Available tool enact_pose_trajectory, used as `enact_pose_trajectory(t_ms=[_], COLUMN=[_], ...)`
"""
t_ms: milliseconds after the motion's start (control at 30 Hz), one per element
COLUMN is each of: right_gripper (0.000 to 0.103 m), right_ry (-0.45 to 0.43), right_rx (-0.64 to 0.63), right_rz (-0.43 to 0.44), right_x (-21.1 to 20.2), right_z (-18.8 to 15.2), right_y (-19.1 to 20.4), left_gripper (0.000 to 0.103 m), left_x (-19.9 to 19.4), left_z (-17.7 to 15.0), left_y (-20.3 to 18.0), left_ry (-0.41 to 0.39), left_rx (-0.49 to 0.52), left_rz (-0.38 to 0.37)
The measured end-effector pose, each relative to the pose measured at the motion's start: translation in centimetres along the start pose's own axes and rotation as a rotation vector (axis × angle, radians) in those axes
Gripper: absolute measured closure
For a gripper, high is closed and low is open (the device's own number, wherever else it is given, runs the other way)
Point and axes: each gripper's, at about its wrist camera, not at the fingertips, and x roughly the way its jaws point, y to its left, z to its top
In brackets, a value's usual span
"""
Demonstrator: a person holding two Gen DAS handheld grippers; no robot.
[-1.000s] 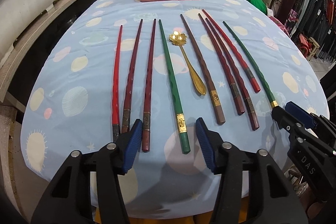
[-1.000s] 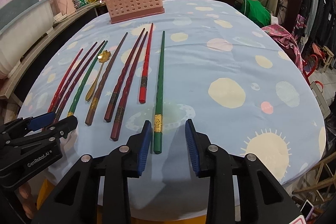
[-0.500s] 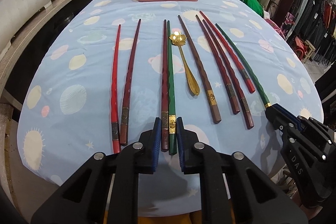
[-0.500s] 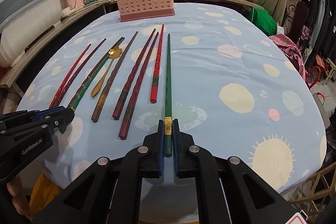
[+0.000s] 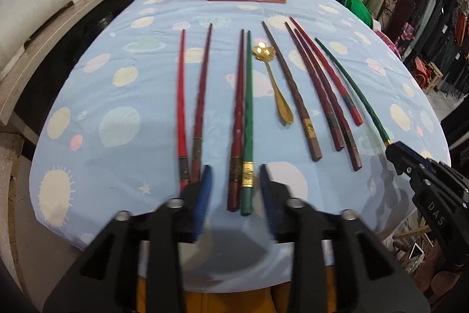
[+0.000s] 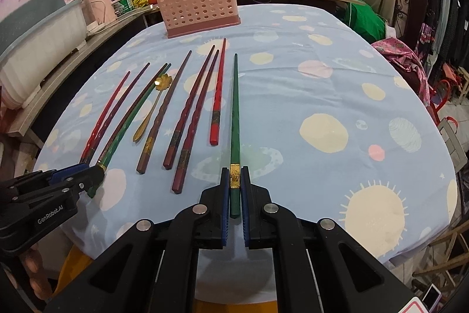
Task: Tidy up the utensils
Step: 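Lift the green chopstick with the right gripper toward the pink basket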
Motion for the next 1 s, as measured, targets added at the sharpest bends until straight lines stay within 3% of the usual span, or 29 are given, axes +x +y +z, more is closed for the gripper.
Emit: enact_pose_trajectory(t_ms=[133,267,733,1000], right_gripper=[0.096,0.096,0.096,0.096], right_ry=[-0.003,-0.002,0.002,0.003], right_rx=[0.002,-0.001,0.003,0.006], right_rz=[0.003,0.007,0.009,0.011], right_x=[-0.1,-0.1,-0.1,0.0], right_z=[0.0,0.0,0.0,-0.2], right_y=[0.1,0.1,0.1,0.1], left_gripper=[0.064,0.078,0.079,0.079], left_x=[-1.6,-1.5,-0.6,0.4], left_z=[0.1,-0.1,-0.7,-0.6], left_y=[0.1,-0.4,-0.7,-0.2], left_ry=[-0.060,-0.036,0.017,0.049], left_rx=[0.009,0.032,0.012,-0.013], left_rz=[-0.011,-0.051,-0.161,-0.136])
